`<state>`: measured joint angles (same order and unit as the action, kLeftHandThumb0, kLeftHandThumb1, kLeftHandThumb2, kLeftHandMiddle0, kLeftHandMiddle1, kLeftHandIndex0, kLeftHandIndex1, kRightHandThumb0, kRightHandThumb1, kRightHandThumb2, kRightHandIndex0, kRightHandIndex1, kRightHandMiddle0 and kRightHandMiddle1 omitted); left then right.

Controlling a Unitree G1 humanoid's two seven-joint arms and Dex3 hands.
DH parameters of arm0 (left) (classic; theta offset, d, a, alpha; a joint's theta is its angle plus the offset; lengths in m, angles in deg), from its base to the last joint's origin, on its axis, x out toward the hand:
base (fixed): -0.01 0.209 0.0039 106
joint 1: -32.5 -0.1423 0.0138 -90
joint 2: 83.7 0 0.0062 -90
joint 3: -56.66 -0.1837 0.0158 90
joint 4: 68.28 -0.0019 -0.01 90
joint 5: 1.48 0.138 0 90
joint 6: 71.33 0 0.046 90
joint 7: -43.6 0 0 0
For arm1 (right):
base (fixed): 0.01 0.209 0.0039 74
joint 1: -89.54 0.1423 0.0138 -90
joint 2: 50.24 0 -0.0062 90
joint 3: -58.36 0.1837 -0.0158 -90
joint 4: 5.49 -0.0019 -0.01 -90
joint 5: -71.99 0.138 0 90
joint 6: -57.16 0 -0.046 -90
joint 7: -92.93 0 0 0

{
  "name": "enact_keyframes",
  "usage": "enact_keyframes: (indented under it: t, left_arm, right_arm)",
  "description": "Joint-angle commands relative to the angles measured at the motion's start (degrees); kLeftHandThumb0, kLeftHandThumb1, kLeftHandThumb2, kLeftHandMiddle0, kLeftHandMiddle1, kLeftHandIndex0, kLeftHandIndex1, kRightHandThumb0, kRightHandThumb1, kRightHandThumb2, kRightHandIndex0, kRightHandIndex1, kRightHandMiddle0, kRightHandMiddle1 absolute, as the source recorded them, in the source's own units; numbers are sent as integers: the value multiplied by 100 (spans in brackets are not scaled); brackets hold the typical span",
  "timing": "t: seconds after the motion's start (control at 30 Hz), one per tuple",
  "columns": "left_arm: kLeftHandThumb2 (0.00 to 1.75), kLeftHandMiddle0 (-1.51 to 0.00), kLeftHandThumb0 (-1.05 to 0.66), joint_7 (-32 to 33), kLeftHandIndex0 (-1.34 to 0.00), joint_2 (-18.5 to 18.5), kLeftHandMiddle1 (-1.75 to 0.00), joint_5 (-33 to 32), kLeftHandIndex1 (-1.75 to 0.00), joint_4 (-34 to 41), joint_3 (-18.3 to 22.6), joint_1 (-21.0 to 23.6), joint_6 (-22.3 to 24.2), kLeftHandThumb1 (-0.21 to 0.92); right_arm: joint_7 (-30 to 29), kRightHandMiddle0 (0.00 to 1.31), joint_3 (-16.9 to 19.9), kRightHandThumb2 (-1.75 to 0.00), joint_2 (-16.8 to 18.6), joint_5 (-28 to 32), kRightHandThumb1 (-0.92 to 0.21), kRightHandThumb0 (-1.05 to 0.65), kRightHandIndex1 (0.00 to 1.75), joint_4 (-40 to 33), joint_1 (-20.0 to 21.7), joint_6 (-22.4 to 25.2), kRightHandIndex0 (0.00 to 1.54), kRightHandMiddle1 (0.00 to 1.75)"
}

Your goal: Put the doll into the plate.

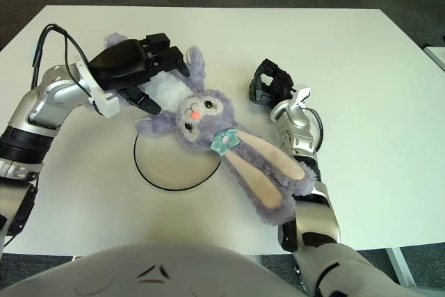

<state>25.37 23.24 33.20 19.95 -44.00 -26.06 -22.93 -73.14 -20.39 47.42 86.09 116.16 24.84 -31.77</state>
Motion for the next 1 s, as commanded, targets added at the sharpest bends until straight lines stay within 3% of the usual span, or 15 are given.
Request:
enact_keyframes:
  t: [0.0,0.27,0.53,0.97]
  left_arm:
    - [89,-2,-64,310,0,110,-123,423,-114,231,153,-145,146,49]
    - [87,0,-63,775,0,209,-88,1456,-100,729,232,-358,684,46]
    - [81,0,-66,431,0,458,-48,1990,-73,1153,163,-515,1212,52]
    - [69,0,-74,48,0,753,-27,2140,-36,1370,43,-561,1464,68]
  right_arm:
    - [-36,63,-44,-135,96,-65,-29,-49,175,506,-458,354,112,175]
    - [-6,63,-43,-134,92,-62,-30,-49,175,585,-430,296,112,175]
    - [12,63,-44,-133,96,-60,-30,-49,175,629,-414,256,113,175]
    - [25,62,-46,-133,101,-54,-30,-49,175,640,-413,220,112,175]
